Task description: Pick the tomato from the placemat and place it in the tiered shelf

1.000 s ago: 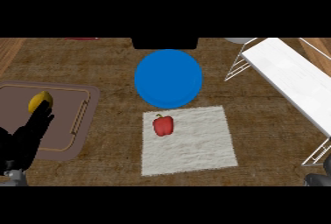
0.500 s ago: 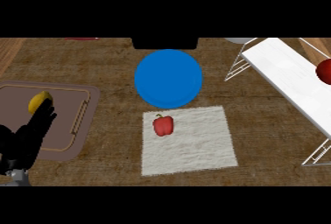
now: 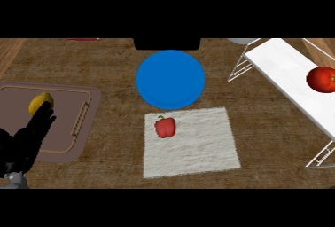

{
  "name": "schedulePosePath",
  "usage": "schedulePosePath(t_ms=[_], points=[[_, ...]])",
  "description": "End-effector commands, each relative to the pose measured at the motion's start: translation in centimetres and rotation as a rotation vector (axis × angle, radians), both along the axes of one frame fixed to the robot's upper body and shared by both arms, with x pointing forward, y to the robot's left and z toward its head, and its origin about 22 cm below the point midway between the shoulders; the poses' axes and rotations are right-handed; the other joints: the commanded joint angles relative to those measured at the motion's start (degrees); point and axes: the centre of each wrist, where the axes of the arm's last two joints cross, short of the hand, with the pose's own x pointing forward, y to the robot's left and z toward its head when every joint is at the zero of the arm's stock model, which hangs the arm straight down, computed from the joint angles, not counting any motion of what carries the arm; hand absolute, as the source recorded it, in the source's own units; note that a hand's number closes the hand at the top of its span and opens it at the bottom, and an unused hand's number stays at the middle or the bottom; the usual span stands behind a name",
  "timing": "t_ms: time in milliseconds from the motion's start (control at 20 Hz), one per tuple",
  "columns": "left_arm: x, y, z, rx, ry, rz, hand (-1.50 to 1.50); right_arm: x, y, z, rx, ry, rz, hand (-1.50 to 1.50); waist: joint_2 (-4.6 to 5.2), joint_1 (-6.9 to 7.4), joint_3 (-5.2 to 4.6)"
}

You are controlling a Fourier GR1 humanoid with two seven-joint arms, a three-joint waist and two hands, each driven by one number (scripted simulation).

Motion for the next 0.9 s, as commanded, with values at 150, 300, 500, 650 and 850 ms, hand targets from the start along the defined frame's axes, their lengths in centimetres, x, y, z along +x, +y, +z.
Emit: schedulePosePath(t_ms=[150,300,500,650,850], points=[[0.1,-1.0,0.0,0.013,-0.004,0.003,0.00,-2.9,0.7,1.0,0.143,-0.217,0.048,-1.50,-0.18,-0.30,0.01],[-0.9,-1.0,-1.4,-0.005,-0.004,0.003,0.00,-6.3,-0.2,2.2,0.152,-0.310,0.071,-1.50,-0.34,-0.66,0.00],[0.4,0.0,-0.1,0.009,0.005,0.013,0.00,-9.6,1.0,4.5,0.122,-0.419,0.053,-1.50,-0.26,-0.83,-0.03],[-1.6,0.0,-1.1,0.010,0.004,0.033,0.00,-14.5,0.8,5.5,0.123,-0.443,0.047,-1.50,-0.72,-1.51,-0.03],[-0.1,-0.9,-0.4,0.012,0.010,0.049,0.00,-18.1,2.4,6.5,0.108,-0.444,-0.051,-1.50,-1.19,-2.97,-0.15]])
